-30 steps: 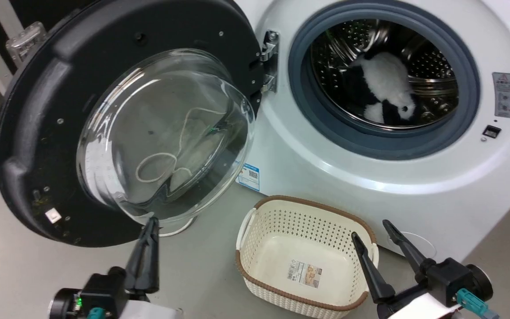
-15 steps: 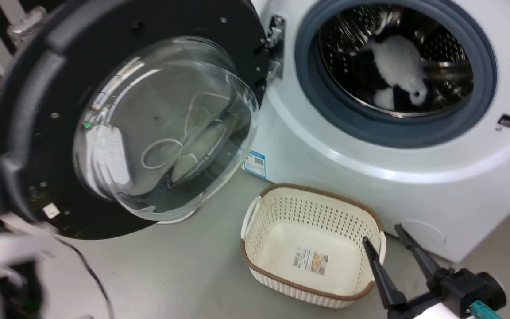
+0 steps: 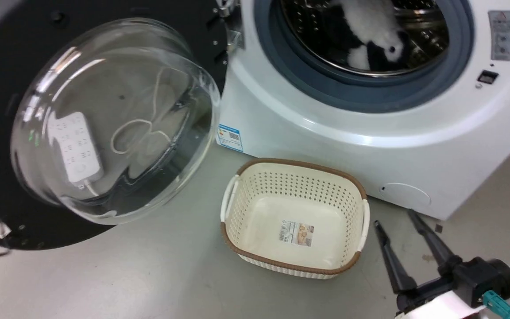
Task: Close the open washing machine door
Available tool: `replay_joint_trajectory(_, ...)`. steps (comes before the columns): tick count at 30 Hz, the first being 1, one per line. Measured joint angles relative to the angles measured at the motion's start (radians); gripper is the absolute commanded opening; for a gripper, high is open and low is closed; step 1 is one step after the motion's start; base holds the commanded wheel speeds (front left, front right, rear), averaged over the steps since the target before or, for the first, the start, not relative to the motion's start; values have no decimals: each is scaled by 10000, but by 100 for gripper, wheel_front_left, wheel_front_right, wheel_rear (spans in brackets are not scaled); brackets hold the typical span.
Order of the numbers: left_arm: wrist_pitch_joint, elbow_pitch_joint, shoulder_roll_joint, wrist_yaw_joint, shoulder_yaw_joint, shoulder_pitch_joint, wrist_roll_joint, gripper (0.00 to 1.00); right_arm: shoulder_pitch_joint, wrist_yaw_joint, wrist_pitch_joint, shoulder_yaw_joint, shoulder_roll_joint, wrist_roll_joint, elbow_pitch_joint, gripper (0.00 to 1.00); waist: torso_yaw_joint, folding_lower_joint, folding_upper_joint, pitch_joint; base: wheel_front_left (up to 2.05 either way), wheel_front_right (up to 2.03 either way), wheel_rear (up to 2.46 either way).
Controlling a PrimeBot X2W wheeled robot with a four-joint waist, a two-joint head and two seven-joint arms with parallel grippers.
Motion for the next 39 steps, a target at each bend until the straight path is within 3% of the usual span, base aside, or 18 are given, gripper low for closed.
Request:
replay_joint_trajectory(7, 1883, 1478, 593, 759, 644, -460, -1202, 0, -14, 0, 0, 36, -96, 50, 56, 100, -205, -2, 0, 52, 0, 0, 0)
replay_joint_trajectory(19, 5300, 744, 104, 552, 82, 412, -2708, 0, -9, 0, 0, 54, 6, 54, 251, 100, -40, -3, 0, -316, 0, 0, 0)
replay_joint_trajectory(25, 6700, -550, -811, 297, -190, 1812, -3482, 0, -7, 0, 0, -67, 136, 54, 328, 100, -122, -3, 0, -677, 0, 0, 0)
replay_joint_trajectory(29, 7603, -1883, -1868, 299, -516, 3110, -4123, 0, 27, 0, -2, -326, 255, 19, 397, 100, -200, -3, 0, -1004, 0, 0, 0)
replay_joint_trajectory(30, 7603, -1883, -1868, 299, -516, 3110, -4123, 0, 27, 0, -2, -326, 255, 19, 397, 100, -200, -3, 0, -1004, 0, 0, 0)
replay_joint_trajectory(32, 7937, -2512, -2591, 311, -725, 3762, -4497, 0, 59, 0, -2, -545, 391, -79, 416, 100, -301, -3, 0, -1191, 0, 0, 0)
replay_joint_trajectory(33, 7937, -2512, -2591, 311, -725, 3762, -4497, 0, 59, 0, -2, -545, 391, -79, 416, 100, -301, -3, 0, -1191, 0, 0, 0)
replay_joint_trajectory(35, 8075, -2947, -3133, 311, -1197, 4544, -4642, 0, 132, 0, -2, -800, 522, -155, 464, 100, -515, -3, 0, -1318, 0, 0, 0)
replay_joint_trajectory(39, 7871, -3221, -3455, 301, -1885, 5437, -5164, 0, 128, 0, -2, -920, 570, -261, 497, 100, -951, -3, 0, -1406, 0, 0, 0)
